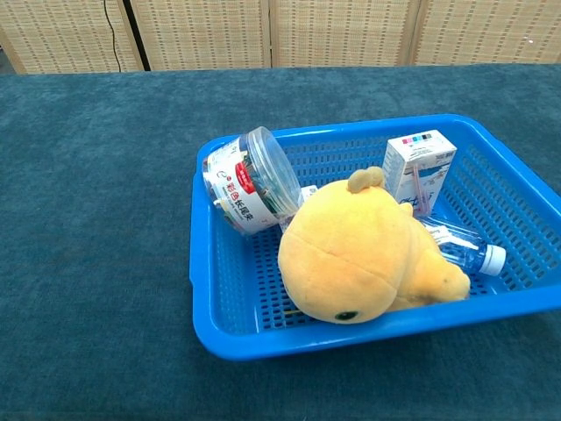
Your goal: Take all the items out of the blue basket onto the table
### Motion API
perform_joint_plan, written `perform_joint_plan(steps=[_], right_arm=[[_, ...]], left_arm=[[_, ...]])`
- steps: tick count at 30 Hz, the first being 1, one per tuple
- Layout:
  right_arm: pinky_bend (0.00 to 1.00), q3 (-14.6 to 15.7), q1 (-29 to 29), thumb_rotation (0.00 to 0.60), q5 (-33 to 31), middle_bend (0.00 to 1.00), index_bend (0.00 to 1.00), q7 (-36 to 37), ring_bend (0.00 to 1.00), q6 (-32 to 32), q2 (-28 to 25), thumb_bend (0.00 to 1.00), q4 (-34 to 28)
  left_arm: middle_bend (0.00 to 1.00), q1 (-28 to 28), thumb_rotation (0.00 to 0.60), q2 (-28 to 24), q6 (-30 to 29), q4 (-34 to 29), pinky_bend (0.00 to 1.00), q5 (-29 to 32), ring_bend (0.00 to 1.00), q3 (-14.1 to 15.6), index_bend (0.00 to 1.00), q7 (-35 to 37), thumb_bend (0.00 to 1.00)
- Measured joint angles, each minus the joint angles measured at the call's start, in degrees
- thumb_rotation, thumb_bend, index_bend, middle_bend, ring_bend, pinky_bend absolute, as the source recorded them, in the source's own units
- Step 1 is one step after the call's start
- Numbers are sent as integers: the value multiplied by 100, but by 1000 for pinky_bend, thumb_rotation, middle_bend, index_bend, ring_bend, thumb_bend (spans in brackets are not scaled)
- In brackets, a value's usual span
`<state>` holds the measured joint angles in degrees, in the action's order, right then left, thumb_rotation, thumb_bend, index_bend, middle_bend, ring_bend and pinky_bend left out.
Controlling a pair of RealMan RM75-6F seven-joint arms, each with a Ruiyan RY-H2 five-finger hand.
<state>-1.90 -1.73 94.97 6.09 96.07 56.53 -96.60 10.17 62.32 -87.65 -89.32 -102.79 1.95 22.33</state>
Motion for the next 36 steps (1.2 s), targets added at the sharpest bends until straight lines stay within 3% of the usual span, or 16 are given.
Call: perform_joint_plan(steps=[10, 19, 27, 36], right_arm=[[0, 18, 20, 600, 12, 0, 0, 19, 0, -60, -17, 0, 0], [0, 6, 30, 600, -49, 0, 0, 27, 0, -107, -16, 0, 11], [0, -19, 53, 600, -139, 0, 0, 65, 0, -174, -26, 0, 21], [0, -31, 62, 600, -167, 0, 0, 118, 0, -195, -40, 0, 31]], left_arm=[[0, 1242, 600, -15, 1381, -970, 0, -161, 0, -226, 0, 561, 0], [0, 2200, 600, 762, 2783, -1240, 0, 864, 0, -666, 0, 586, 0], [0, 2669, 600, 1481, 3296, -1159, 0, 1521, 0, -920, 0, 539, 0], [0, 2905, 600, 1942, 3517, -990, 0, 1917, 0, -979, 0, 346, 0]])
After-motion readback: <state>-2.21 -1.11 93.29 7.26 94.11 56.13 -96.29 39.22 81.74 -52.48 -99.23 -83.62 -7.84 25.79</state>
